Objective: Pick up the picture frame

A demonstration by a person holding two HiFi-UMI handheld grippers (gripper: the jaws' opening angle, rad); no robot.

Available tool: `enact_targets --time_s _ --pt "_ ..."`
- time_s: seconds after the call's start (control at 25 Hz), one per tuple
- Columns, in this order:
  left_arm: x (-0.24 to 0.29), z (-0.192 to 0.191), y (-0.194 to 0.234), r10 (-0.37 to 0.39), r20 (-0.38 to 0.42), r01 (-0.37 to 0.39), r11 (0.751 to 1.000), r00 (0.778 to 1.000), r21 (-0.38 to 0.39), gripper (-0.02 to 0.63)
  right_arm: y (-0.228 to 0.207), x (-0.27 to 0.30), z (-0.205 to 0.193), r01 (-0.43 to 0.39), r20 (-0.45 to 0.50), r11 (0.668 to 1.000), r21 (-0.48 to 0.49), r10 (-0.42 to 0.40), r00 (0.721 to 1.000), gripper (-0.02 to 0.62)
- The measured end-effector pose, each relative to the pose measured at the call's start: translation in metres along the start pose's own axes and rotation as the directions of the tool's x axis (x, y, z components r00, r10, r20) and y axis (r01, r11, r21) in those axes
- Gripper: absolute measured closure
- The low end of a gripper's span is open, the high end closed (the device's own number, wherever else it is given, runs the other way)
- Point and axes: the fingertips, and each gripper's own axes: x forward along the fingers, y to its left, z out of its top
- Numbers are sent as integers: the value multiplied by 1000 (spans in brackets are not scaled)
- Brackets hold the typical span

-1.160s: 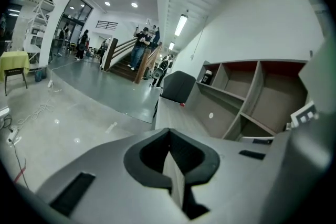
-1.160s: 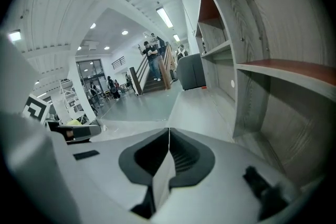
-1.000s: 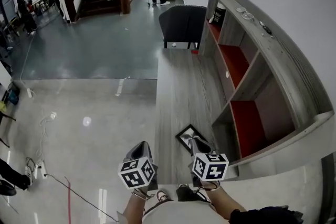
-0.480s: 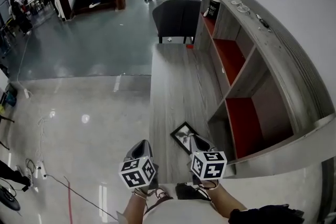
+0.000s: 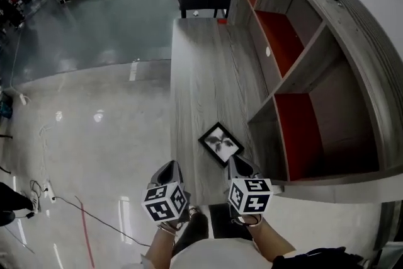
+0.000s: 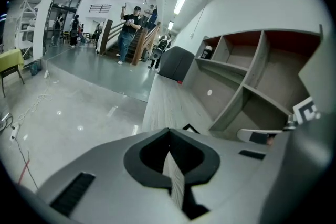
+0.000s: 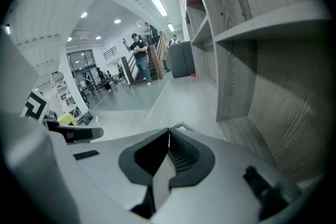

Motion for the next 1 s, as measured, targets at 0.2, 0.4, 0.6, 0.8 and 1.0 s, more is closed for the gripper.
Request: enact_targets --time_s 0.2,0.4,0.6,0.8,1.0 --pt "14 -44 5 1 -92 0 1000 996 8 594 -17 9 -41 38 -67 999 32 -36 997 563" --pt "31 -84 4 -6 -167 9 1000 986 18 594 -22 21 -75 56 -118 998 33 -52 992 563" --pt "42 -102 5 -13 -201 18 1000 980 20 594 -22 29 -102 58 -157 997 42 -51 986 563" --pt "46 -103 4 -15 -208 22 999 978 33 594 -23 30 -105 59 -162 997 42 -51 986 563" --pt "52 -100 -3 -32 -196 41 998 980 38 594 -30 30 -101 66 -152 997 44 -59 987 563"
